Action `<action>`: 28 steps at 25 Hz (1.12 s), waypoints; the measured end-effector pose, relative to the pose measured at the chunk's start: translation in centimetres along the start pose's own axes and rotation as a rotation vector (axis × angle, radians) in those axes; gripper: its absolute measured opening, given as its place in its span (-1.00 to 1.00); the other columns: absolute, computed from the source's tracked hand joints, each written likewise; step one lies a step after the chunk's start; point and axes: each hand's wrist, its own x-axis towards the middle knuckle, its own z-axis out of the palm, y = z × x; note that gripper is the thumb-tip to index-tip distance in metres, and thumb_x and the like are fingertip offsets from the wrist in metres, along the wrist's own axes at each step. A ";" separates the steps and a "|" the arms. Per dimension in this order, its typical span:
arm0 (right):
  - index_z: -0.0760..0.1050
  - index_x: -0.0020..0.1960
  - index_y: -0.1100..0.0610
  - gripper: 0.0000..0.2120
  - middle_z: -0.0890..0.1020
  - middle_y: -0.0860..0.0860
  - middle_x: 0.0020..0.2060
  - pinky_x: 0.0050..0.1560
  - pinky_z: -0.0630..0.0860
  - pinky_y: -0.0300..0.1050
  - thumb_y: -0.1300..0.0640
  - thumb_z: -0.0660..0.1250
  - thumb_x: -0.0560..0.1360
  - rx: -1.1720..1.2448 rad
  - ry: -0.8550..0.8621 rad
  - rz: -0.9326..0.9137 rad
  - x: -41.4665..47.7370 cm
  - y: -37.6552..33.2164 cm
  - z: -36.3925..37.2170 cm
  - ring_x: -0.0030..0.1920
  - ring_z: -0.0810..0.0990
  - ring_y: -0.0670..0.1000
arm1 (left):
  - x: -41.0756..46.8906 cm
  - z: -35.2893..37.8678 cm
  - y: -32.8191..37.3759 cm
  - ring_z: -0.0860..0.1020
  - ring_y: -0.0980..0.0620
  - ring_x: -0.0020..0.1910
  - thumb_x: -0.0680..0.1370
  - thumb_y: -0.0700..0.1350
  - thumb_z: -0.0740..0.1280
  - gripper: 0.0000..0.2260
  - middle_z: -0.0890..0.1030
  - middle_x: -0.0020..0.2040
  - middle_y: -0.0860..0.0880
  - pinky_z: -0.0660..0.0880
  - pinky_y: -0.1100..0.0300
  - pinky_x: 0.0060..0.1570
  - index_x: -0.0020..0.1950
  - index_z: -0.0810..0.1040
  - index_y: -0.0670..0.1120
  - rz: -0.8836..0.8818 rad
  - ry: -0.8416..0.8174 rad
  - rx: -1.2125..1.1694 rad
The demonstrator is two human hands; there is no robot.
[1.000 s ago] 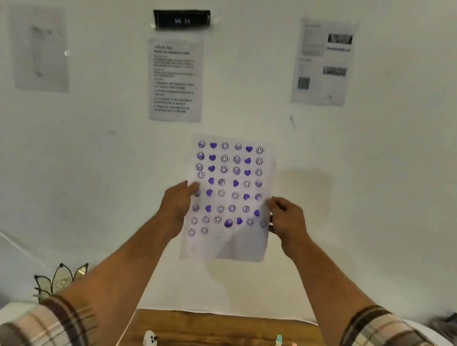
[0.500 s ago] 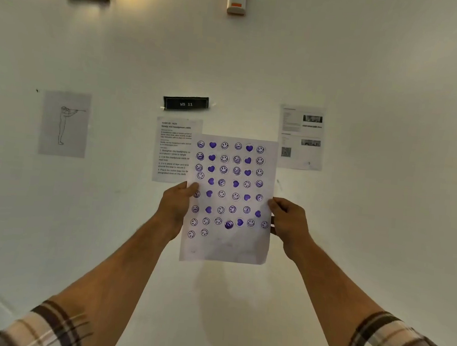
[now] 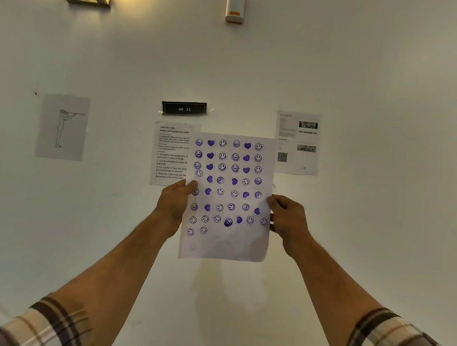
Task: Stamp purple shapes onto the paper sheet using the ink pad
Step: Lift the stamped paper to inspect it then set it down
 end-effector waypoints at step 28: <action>0.70 0.01 0.06 -0.85 0.77 0.12 0.05 0.09 0.71 0.29 0.14 0.35 0.67 -0.058 0.008 0.189 -0.9 12.1 0.1 0.10 0.74 0.28 | 0.7 -3.0 -12.5 0.68 -0.23 0.18 0.67 -0.12 0.30 -0.78 0.72 0.19 -0.16 0.61 -0.20 0.19 0.26 0.64 -0.11 -0.229 0.056 0.102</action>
